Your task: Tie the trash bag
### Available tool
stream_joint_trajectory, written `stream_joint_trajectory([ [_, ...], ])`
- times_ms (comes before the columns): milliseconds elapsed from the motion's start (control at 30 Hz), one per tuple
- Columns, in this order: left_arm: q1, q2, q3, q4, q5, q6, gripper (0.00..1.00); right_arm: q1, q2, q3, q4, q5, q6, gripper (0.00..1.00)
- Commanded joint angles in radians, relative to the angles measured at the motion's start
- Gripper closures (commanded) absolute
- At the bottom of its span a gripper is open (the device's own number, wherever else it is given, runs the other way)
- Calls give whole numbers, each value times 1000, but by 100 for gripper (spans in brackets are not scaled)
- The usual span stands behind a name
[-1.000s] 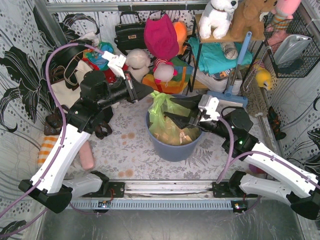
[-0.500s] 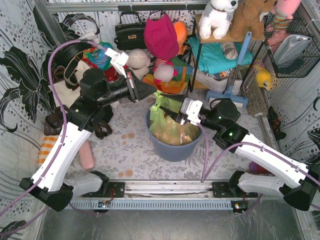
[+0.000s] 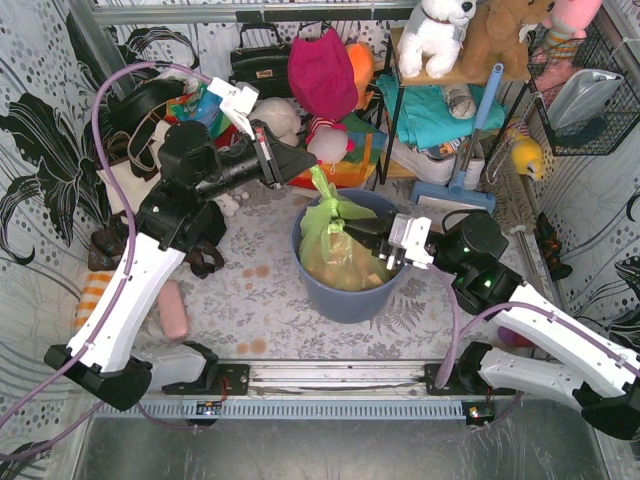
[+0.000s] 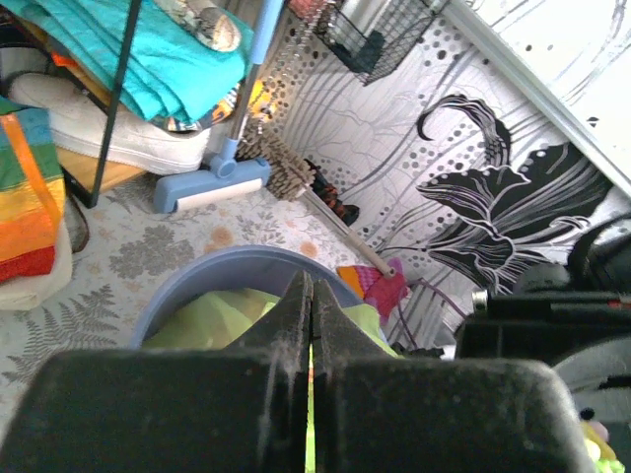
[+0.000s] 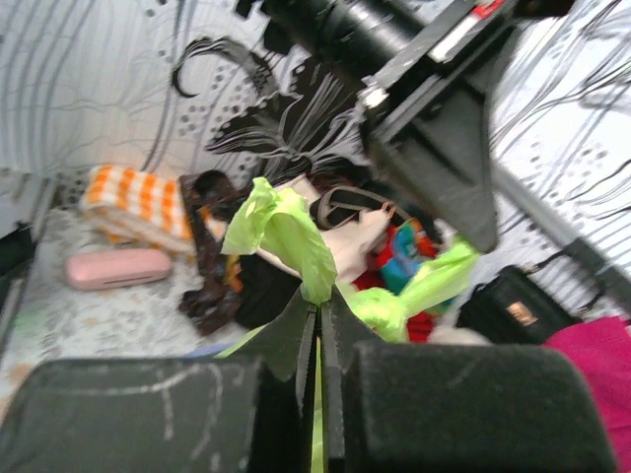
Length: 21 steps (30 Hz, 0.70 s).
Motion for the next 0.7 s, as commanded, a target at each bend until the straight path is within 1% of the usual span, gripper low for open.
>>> stream_joint_trajectory([
  [0,5,21,24,25,-114,60,100,5,-48,-71,-106,-84,94,100],
  [100,5,26,25,2,-195,86,100,6,-66,-99,-151,-145,149,100],
  [233,5,40,40,-39,-276,102,100,6,-58,-76,-254,-294,196,100],
  [333,6,48,45,-31,-260,96,100,5,-56,-55,-306,-323,200,100],
  [400,6,47,41,-6,-217,85,100,5,-67,-45,-300,-290,202,100],
  [433,6,43,34,12,-192,78,100,5,-76,-42,-288,-273,209,91],
  [500,5,37,25,35,-155,66,100,6,-93,-34,-234,-245,245,62],
  [533,5,37,23,40,-141,62,100,6,-102,-26,-209,-239,270,52],
  [567,6,36,24,44,-131,58,100,5,-108,-17,-183,-236,292,44],
  [600,6,33,22,49,-124,54,100,5,-112,-6,-155,-226,324,38],
  [667,5,29,15,62,-102,47,100,5,-106,24,-114,-191,395,34],
])
